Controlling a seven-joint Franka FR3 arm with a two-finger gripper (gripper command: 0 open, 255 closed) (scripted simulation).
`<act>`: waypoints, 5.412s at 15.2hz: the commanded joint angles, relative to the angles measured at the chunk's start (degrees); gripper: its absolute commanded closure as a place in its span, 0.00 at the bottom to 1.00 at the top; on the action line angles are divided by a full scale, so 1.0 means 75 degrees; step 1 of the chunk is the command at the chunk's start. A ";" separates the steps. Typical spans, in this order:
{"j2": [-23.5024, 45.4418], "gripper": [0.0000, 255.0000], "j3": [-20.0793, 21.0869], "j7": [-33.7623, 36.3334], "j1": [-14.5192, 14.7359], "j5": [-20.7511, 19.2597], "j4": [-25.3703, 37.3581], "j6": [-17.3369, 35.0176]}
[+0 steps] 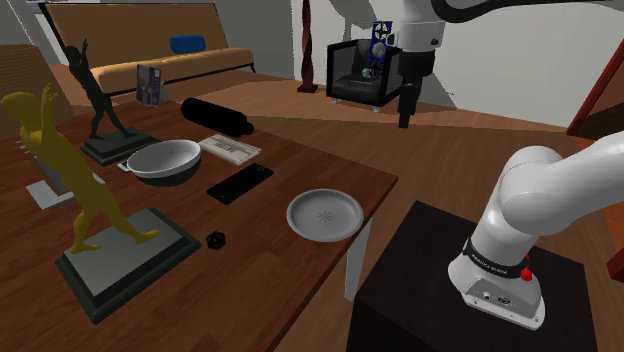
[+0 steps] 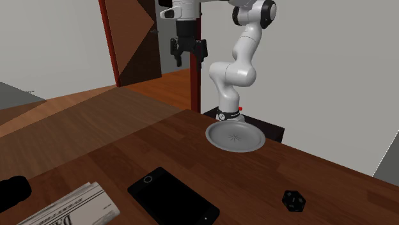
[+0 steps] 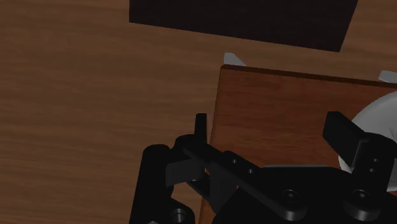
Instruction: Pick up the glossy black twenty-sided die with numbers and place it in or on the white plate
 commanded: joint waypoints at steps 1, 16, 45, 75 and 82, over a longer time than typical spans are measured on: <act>0.0000 0.00 0.0000 0.0000 0.0000 0.0000 0.0000 0.0000; 0.2654 0.00 0.2336 0.2572 0.0713 0.1106 0.1188 0.1373; 1.0056 0.00 0.4129 0.6963 0.2694 -0.1512 0.7558 0.1428; 0.9905 1.00 0.4172 0.6912 0.2701 -0.1435 0.7903 0.0953; 0.9887 1.00 0.4198 0.6869 0.2793 -0.1410 0.8608 0.0245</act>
